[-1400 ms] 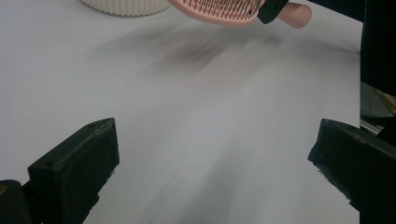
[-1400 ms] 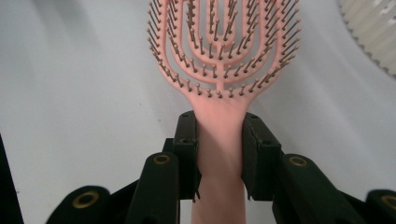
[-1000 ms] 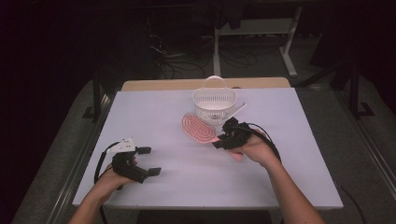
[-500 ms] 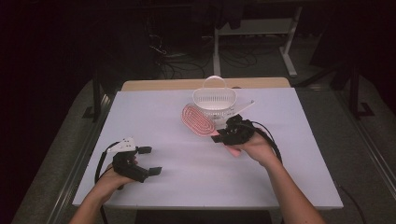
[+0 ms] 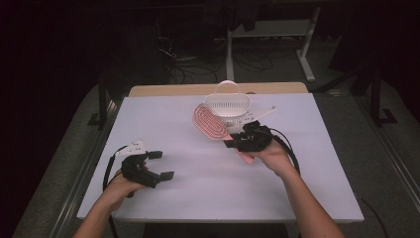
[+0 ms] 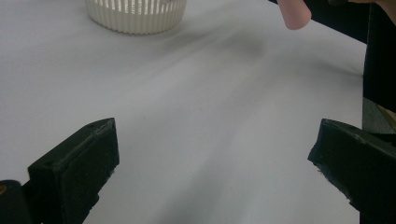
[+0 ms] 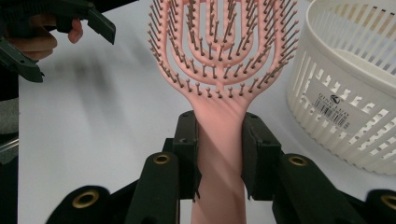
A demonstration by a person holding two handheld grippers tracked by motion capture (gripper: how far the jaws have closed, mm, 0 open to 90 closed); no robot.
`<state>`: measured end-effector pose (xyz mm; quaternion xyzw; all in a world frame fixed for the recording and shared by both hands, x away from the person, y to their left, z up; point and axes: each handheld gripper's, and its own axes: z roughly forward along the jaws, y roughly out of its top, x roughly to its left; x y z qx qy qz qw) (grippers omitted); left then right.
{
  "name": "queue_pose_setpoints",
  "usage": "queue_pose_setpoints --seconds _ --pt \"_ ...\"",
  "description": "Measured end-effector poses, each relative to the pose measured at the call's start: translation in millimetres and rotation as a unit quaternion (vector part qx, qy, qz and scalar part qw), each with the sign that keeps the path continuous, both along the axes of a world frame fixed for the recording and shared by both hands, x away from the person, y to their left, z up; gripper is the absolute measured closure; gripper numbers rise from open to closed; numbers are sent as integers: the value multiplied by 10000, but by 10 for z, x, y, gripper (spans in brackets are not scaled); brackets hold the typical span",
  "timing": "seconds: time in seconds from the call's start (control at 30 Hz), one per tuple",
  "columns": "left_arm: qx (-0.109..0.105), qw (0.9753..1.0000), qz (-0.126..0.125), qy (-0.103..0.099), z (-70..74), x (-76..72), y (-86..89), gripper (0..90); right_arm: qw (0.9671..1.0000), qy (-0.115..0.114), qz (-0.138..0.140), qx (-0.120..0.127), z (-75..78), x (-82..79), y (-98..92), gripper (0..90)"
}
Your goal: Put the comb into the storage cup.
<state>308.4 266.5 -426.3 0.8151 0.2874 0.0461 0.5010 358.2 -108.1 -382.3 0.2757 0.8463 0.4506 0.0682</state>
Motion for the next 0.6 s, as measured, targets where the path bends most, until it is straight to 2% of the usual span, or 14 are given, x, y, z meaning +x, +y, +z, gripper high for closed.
queue_pose_setpoints --seconds 0.37,0.6 --pt "46 9999 -79 -84 128 61 -115 4 9999 -92 -65 94 31 -7 -45 689" --pt "-23 9998 -123 -168 256 148 -218 4 9998 -131 -102 93 13 1 -59 689"
